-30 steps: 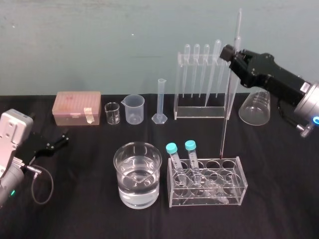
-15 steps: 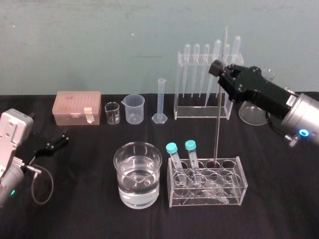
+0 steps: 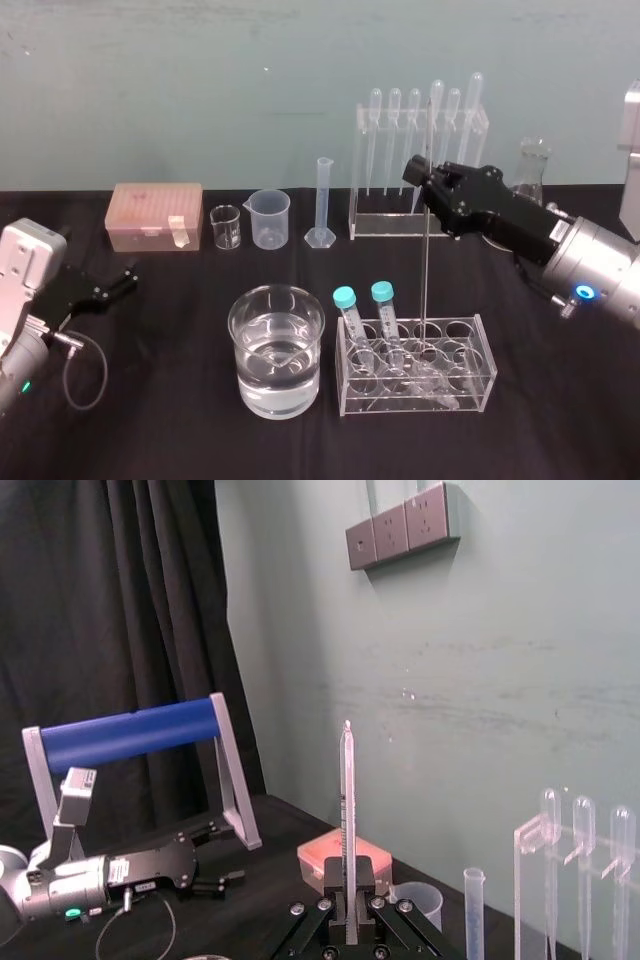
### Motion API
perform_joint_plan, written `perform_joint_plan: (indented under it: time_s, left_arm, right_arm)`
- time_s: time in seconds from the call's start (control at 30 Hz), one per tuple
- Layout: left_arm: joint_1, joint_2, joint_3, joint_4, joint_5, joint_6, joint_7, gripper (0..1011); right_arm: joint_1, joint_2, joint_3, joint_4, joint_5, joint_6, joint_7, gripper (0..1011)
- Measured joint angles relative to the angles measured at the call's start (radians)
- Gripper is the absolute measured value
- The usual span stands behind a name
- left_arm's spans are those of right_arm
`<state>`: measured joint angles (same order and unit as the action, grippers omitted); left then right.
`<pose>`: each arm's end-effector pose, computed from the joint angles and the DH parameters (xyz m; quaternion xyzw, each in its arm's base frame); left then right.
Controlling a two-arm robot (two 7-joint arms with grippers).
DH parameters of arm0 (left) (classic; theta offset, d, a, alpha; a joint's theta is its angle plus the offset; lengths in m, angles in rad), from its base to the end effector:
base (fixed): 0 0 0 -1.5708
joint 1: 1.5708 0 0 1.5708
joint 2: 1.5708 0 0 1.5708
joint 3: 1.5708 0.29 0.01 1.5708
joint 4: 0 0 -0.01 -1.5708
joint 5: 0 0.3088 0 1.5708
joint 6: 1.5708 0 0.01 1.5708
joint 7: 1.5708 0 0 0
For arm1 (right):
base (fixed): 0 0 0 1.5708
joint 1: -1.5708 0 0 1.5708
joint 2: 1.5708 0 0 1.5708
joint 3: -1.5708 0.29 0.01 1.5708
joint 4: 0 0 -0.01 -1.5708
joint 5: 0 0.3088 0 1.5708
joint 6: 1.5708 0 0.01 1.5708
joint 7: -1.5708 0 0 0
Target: Hold the thermometer with one hand and immerse one end into the beaker, then reinsert it into the test tube rack.
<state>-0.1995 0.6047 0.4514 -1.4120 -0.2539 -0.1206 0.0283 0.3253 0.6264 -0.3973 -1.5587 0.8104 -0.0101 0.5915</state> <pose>0.3581 0.0827 -0.3023 0.1415 -0.1325 0.5799 0.7913 0.3897 -0.0751 -0.2069 0.0718 0.0037 -0.3249 0.9430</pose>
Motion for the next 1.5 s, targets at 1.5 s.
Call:
perform_joint_plan:
  time_s: [1.5]
  left_arm:
    - [0.0,0.0,0.0,0.0,0.0,0.0,0.0,1008]
  right_arm:
    - [-0.004,-0.029,-0.007,0.048,-0.062,0.001,0.006,445]
